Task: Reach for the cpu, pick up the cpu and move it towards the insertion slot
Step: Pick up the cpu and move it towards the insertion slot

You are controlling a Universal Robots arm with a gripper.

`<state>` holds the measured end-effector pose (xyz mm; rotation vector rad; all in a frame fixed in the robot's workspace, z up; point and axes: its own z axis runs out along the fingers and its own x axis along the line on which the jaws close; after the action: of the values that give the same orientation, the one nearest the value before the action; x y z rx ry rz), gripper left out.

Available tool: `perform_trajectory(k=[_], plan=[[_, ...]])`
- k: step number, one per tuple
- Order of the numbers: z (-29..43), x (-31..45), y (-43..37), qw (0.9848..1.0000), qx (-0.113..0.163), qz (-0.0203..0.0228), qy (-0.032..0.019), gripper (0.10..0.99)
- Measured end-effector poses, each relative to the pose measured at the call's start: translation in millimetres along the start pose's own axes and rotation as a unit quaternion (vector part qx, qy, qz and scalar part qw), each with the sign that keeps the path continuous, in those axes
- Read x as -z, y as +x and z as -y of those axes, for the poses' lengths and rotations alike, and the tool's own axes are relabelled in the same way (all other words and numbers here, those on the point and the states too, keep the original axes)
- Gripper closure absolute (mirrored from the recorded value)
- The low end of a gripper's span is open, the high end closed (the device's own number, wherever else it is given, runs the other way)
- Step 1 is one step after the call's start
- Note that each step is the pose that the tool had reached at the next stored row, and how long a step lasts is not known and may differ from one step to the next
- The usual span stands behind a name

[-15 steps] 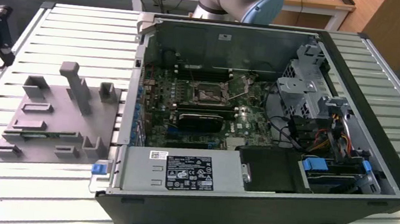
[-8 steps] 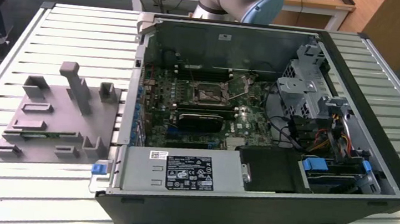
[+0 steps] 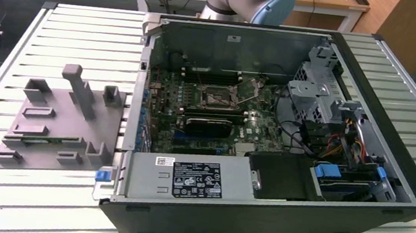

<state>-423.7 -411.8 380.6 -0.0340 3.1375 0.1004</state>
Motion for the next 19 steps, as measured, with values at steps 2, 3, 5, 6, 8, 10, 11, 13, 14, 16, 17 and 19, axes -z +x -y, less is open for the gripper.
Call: perform_trajectory(k=[2, 3, 5, 6, 8, 10, 11, 13, 14, 16, 17, 19], plan=[[-0.1, 3.3, -1.6, 1.0, 0.0, -0.0001, 0.0, 0.541], [-0.2, 4.4, -3.1, 1.0, 0.0, 0.0001, -0.0001, 0.541], [-0.2, 6.1, -6.7, 1.0, 0.0, 0.0, -0.0003, 0.541], [-0.2, 6.7, -9.0, 1.0, 0.0, 0.0, -0.0006, 0.541], [0.0, 8.2, -20.0, 1.0, 0.0, 0.0, -0.002, 0.541], [0.1, 8.6, -28.6, 1.0, 0.0, 0.0001, -0.0031, 0.541], [0.2, 8.6, -31.6, 1.0, 0.0, 0.0, -0.0034, 0.541], [0.3, 8.6, -38.2, 1.0, 0.0, 0.0001, -0.0038, 0.541], [0.4, 8.6, -41.6, 1.0, 0.0, 0.0001, -0.004, 0.541], [0.5, 8.7, -48.1, 1.0, 0.0, 0.0, -0.0043, 0.541], [0.6, 8.7, -51.4, 1.0, 0.0, 0.0001, -0.0045, 0.541], [0.8, 8.6, -58.3, 1.0, 0.0, 0.0001, -0.0047, 0.541]])
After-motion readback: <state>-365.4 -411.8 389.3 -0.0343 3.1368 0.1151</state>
